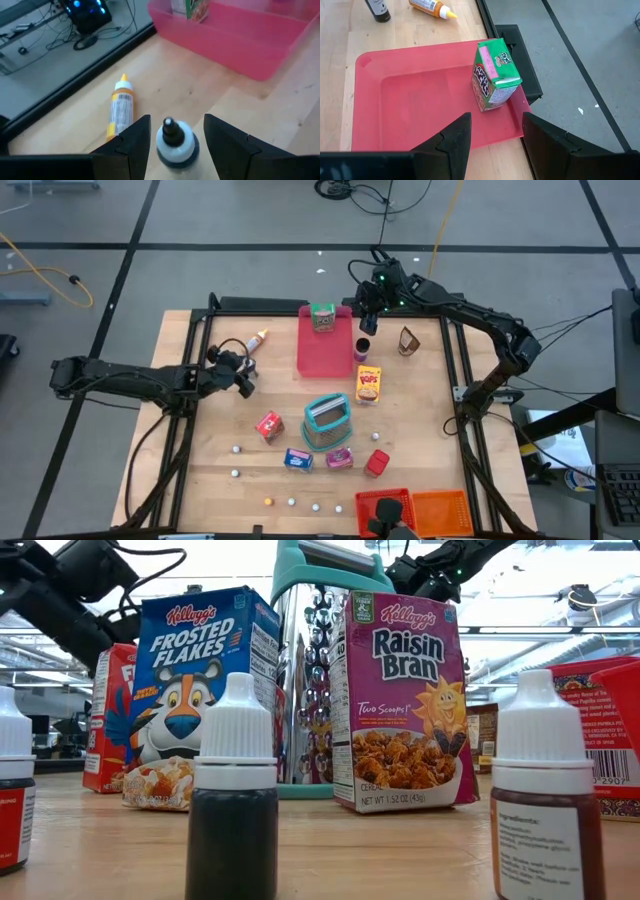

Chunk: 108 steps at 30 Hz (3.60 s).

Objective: Pick & Place Kitchen Items
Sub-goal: Put the big black food coloring bottle into the red bin

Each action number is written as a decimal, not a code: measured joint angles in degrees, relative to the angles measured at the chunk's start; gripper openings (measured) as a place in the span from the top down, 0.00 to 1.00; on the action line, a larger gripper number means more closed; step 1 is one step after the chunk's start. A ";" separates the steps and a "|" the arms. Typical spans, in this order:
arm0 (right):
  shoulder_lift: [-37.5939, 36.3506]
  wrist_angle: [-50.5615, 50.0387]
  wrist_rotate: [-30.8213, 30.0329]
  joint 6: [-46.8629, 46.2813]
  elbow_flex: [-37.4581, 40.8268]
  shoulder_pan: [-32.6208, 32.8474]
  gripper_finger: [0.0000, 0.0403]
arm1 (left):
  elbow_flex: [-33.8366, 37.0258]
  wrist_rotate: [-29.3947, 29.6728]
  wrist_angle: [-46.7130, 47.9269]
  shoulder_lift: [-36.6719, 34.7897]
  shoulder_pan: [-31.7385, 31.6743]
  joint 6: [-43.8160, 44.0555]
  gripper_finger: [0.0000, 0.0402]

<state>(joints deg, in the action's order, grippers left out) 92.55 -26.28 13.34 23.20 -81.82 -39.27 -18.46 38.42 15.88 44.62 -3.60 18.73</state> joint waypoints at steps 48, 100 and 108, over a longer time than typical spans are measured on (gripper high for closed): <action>0.00 0.46 0.24 -1.53 -0.02 1.13 0.58 | 3.34 -4.48 -8.13 6.94 -3.56 2.39 0.54; -5.55 7.85 15.34 -5.61 0.14 22.25 0.57 | -30.25 -14.66 -5.57 18.05 1.22 -15.76 0.69; -5.53 12.80 15.21 -7.37 3.28 23.01 0.57 | -37.45 -15.35 -6.96 23.58 3.84 -19.22 0.66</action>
<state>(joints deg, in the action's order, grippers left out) 87.02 -13.48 28.56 15.83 -78.54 -16.26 -55.90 23.07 8.93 68.20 0.25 -0.49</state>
